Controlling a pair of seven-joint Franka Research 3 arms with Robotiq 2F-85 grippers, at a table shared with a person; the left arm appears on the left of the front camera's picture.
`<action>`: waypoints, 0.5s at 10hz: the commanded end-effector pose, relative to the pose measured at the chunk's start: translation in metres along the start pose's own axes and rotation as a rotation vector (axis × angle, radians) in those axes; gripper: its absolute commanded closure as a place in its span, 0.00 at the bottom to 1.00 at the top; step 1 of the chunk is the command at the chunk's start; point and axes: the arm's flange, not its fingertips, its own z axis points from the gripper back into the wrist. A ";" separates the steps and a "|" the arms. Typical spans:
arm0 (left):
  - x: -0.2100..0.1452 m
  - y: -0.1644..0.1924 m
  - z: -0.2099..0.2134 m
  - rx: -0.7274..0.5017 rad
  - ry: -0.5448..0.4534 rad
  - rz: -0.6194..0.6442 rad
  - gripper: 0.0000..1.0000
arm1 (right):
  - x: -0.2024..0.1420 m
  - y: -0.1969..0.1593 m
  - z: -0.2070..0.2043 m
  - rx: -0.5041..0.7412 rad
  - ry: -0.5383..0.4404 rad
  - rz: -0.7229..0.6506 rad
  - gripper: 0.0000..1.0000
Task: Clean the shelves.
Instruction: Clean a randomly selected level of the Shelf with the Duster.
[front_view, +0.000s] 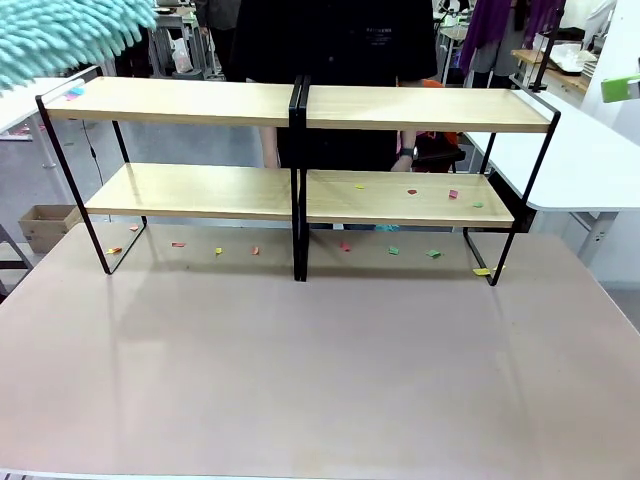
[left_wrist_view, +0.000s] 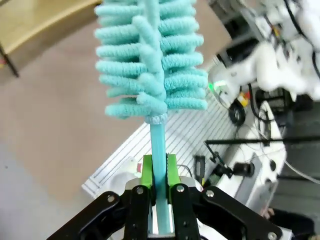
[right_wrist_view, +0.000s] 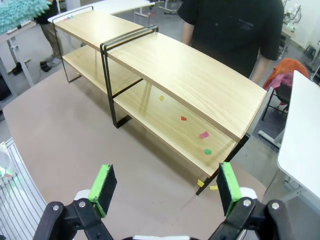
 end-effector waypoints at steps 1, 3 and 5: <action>0.035 -0.012 -0.008 0.170 0.039 0.126 0.87 | 0.000 -0.001 0.000 0.004 -0.005 -0.001 0.00; 0.072 -0.011 -0.036 0.341 0.061 0.216 0.87 | 0.000 -0.001 0.000 0.004 -0.005 -0.001 0.00; 0.100 -0.003 -0.052 0.515 0.006 0.307 0.87 | 0.000 -0.001 0.000 0.004 -0.005 -0.001 0.00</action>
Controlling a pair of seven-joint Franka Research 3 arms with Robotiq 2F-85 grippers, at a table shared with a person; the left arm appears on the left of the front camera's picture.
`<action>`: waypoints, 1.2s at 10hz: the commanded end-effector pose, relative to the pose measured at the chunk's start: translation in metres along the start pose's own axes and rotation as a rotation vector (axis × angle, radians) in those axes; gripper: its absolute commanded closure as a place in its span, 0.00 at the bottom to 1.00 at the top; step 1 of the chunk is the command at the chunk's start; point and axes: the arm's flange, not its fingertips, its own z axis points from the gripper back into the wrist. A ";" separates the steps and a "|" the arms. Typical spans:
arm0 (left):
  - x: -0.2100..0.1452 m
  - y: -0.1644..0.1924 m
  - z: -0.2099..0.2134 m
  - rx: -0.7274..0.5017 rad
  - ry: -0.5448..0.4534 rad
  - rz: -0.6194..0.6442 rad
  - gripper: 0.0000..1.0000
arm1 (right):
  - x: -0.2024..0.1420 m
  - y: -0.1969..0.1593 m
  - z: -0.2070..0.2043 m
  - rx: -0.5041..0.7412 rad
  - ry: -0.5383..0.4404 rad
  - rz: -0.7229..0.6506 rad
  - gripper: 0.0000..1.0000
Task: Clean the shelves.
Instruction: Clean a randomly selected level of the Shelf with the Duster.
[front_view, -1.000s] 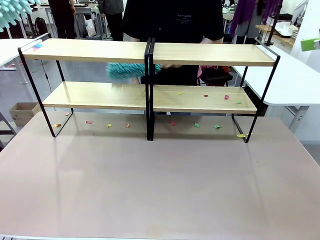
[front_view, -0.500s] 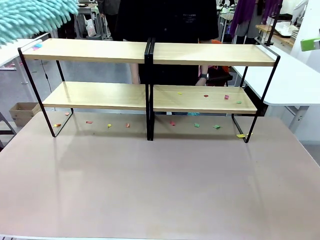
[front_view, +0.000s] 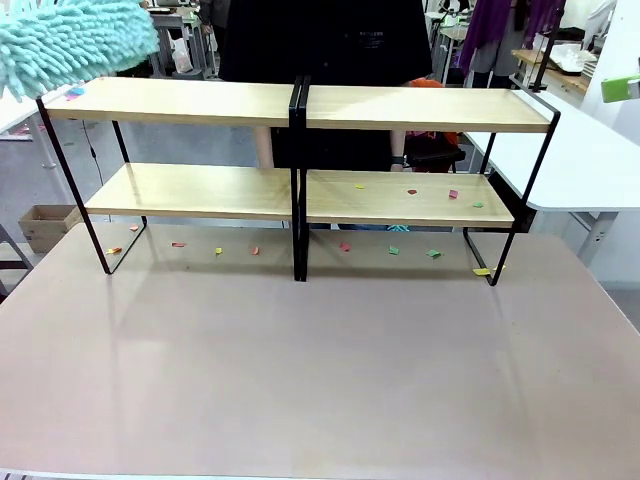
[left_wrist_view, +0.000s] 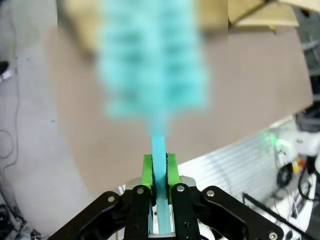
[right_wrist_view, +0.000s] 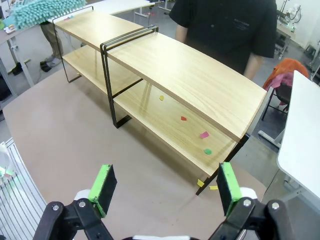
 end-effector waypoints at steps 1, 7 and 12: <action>0.010 -0.006 -0.017 0.105 0.044 0.015 0.87 | 0.000 -0.001 0.000 0.005 -0.005 -0.001 0.00; 0.032 -0.007 -0.058 0.308 0.109 0.047 0.87 | 0.000 -0.001 0.000 0.005 -0.005 -0.001 0.00; 0.031 -0.006 -0.057 0.708 0.082 0.053 0.87 | 0.000 -0.001 0.000 0.005 -0.005 -0.001 0.00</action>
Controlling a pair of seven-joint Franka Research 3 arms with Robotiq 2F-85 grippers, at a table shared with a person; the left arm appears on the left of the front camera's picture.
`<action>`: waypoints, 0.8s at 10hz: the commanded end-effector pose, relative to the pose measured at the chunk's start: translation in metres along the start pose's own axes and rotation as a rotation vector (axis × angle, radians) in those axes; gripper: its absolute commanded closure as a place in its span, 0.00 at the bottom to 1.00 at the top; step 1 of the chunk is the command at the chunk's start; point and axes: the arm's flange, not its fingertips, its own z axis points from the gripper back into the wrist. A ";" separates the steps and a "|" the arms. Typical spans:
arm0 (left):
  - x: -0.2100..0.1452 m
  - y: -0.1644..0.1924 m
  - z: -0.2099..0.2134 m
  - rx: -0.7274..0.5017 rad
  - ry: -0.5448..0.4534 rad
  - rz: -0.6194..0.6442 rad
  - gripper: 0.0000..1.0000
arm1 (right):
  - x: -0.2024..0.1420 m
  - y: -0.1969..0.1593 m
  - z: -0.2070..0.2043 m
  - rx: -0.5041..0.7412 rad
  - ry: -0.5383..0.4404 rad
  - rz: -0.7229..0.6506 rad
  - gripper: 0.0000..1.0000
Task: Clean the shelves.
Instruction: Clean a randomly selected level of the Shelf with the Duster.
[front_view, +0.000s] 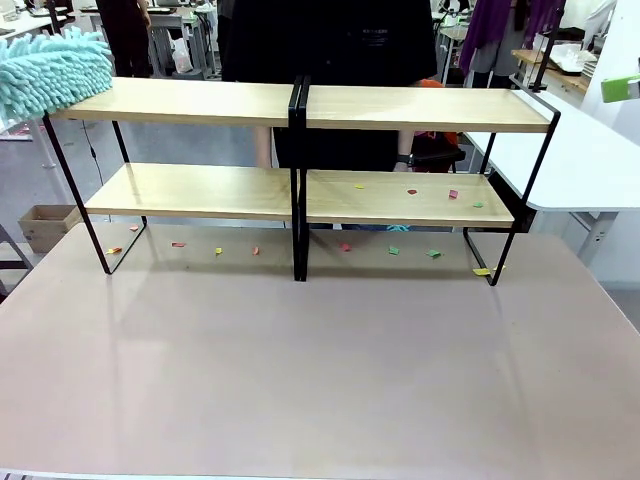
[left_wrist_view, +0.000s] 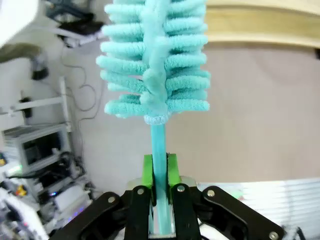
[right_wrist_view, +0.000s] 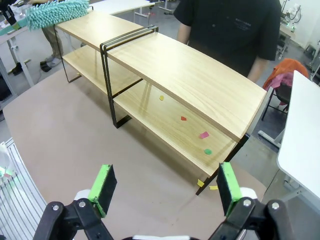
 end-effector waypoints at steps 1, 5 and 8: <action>-0.013 -0.011 0.003 0.222 -0.072 -0.027 0.87 | 0.001 -0.001 0.000 0.004 -0.005 -0.001 0.00; -0.028 -0.005 0.035 0.045 -0.284 -0.085 0.87 | 0.001 -0.001 0.000 0.004 -0.005 -0.001 0.00; -0.049 0.028 0.050 -0.348 -0.250 -0.187 0.87 | 0.001 -0.001 0.000 0.004 -0.005 -0.001 0.00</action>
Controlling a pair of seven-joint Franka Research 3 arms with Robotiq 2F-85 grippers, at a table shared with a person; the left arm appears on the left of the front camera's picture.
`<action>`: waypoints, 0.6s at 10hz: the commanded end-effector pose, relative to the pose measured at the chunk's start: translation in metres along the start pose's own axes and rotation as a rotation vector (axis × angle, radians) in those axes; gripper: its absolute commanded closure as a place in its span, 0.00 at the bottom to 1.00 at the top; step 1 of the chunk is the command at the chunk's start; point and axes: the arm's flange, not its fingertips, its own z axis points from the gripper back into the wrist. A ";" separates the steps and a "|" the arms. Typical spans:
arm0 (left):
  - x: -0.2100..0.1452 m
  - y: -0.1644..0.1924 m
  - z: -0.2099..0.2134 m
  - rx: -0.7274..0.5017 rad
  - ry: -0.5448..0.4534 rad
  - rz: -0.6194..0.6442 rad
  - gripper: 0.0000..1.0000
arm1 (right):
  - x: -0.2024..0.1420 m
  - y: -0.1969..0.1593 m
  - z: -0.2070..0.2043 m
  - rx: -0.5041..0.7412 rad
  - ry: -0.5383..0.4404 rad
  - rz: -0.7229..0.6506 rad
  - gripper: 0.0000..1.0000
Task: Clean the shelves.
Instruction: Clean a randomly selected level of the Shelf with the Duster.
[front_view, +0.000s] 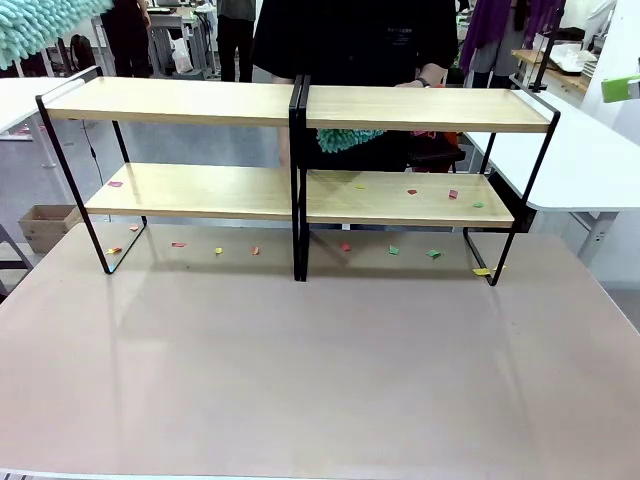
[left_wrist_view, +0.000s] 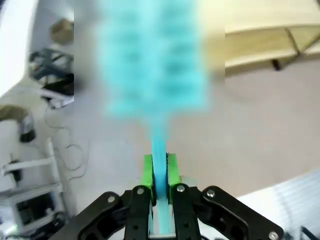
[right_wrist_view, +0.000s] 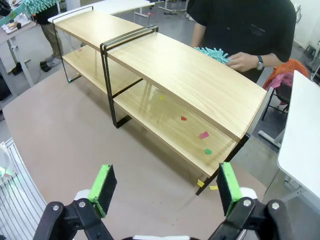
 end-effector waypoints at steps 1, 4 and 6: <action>-0.024 0.026 0.021 -0.320 0.062 -0.076 0.87 | 0.001 -0.001 0.000 0.004 -0.005 -0.001 0.00; -0.093 0.056 0.048 -0.628 0.048 -0.241 0.87 | 0.001 -0.001 0.000 0.004 -0.005 -0.001 0.00; -0.154 0.074 0.066 -0.748 0.025 -0.416 0.87 | 0.001 -0.001 0.000 0.004 -0.005 -0.001 0.00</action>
